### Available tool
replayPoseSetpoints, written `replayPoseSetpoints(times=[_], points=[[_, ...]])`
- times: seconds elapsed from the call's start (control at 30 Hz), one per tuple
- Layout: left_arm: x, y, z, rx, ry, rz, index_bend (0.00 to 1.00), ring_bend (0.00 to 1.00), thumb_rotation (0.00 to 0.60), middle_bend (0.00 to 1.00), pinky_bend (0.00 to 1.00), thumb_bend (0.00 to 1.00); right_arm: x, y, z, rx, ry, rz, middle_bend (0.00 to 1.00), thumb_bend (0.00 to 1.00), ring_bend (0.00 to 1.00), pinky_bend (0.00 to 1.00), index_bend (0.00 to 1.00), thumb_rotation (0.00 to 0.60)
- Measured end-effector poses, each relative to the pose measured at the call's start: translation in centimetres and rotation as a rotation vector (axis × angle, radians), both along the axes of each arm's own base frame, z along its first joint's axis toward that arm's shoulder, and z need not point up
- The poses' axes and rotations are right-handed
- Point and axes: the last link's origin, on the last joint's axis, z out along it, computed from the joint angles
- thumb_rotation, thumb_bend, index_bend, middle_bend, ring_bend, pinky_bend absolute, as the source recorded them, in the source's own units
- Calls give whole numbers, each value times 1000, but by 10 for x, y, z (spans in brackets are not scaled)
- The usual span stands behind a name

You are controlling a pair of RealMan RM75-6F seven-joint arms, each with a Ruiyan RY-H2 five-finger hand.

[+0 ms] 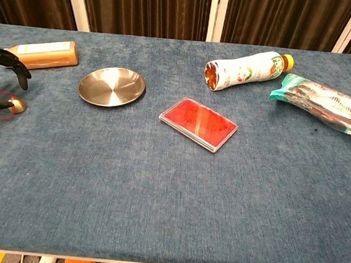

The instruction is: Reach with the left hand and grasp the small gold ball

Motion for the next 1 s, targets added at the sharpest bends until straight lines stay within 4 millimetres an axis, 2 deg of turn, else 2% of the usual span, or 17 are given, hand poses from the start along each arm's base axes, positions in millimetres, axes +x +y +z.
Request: replayPoseSetpoints(times=[0.37, 1.0], points=[[-2, 2, -1, 8, -2, 18, 473, 28, 600, 224, 104, 333, -3, 1, -2, 5, -3, -8, 0, 209, 0, 0, 0, 600], [-3, 4, -2, 13, -4, 35, 508, 28, 600, 238, 105, 377, -4, 1, -3, 11, -5, -10, 0, 209, 0, 0, 0, 600]])
